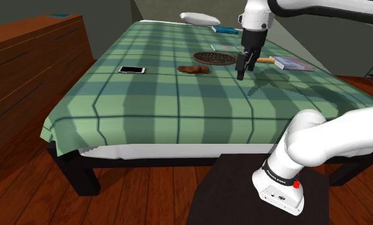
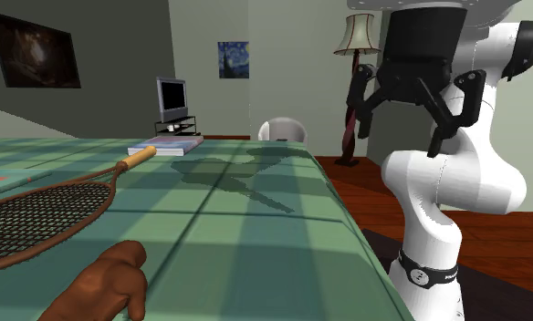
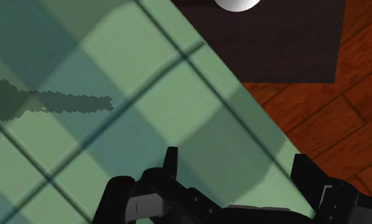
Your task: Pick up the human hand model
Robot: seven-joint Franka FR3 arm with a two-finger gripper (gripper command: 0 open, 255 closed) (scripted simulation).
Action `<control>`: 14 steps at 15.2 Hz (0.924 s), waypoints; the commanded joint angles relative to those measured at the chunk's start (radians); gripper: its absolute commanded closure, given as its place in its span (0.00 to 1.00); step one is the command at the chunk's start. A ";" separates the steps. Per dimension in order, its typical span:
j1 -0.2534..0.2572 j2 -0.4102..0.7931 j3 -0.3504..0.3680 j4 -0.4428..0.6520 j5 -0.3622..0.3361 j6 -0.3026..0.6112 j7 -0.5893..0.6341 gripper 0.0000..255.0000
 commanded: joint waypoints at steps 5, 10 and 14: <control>-0.034 0.173 -0.011 0.088 0.032 0.064 0.082 0.00; -0.070 0.385 -0.035 0.223 0.072 0.116 0.173 0.00; -0.096 0.550 -0.061 0.349 0.109 0.138 0.235 0.00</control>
